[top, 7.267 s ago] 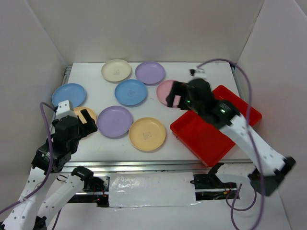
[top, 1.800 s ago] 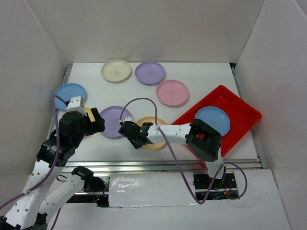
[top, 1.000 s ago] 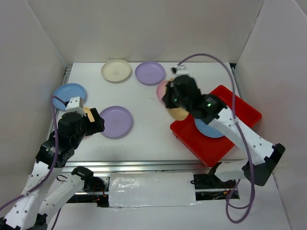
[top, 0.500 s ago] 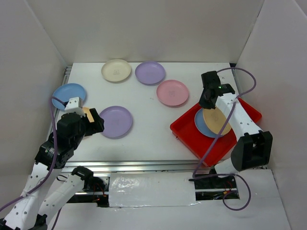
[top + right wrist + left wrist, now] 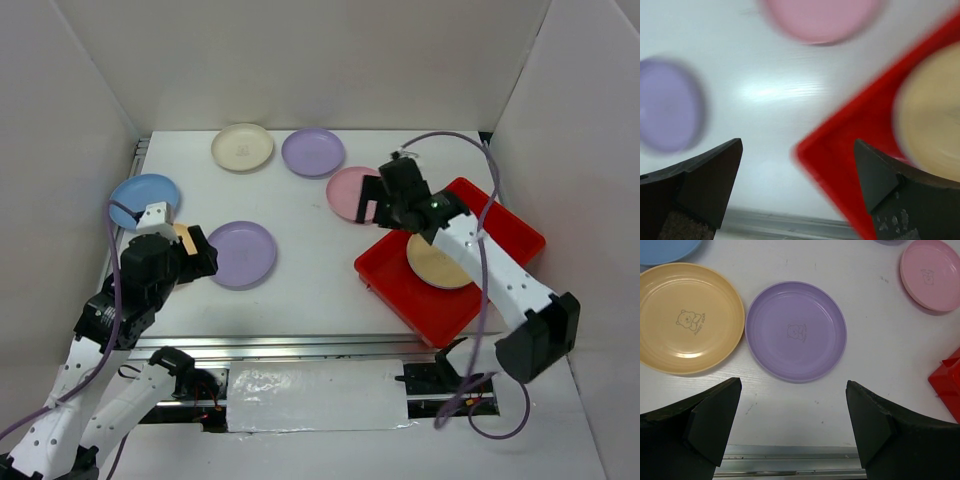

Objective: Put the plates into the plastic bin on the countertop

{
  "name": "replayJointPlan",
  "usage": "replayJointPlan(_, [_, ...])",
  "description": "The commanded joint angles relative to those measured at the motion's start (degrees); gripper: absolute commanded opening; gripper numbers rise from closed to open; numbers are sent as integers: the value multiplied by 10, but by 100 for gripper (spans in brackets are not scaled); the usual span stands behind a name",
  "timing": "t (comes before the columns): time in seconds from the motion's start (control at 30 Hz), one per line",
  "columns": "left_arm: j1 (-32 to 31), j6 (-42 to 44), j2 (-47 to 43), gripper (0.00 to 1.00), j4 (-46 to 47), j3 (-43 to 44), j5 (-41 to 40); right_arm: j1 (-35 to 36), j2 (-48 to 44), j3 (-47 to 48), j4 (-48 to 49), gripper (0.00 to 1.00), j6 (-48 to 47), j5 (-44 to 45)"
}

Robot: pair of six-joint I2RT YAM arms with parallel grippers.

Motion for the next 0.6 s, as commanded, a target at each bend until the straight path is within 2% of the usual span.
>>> replayJointPlan(0.0, [2,4,10,99,16,4,-19,119,-62,9,124,100,0,-64])
replayJointPlan(0.07, [2,-13,17,99,6,7,-42,191,-25,18,148,100,0,-90])
replayJointPlan(0.2, [2,-38,18,99,-19,16,-98,257,113,90,160,100,5,-90])
replayJointPlan(0.23, [2,-41,17,99,-24,16,-108,265,175,109,154,100,14,-84])
replayJointPlan(0.33, [2,-41,11,99,-21,15,-106,272,287,188,139,99,30,-93])
replayJointPlan(0.47, [2,-32,13,99,-16,14,-94,279,405,311,96,97,42,-88])
replayJointPlan(0.57, [2,-26,21,99,-13,12,-86,273,472,362,71,94,49,-93])
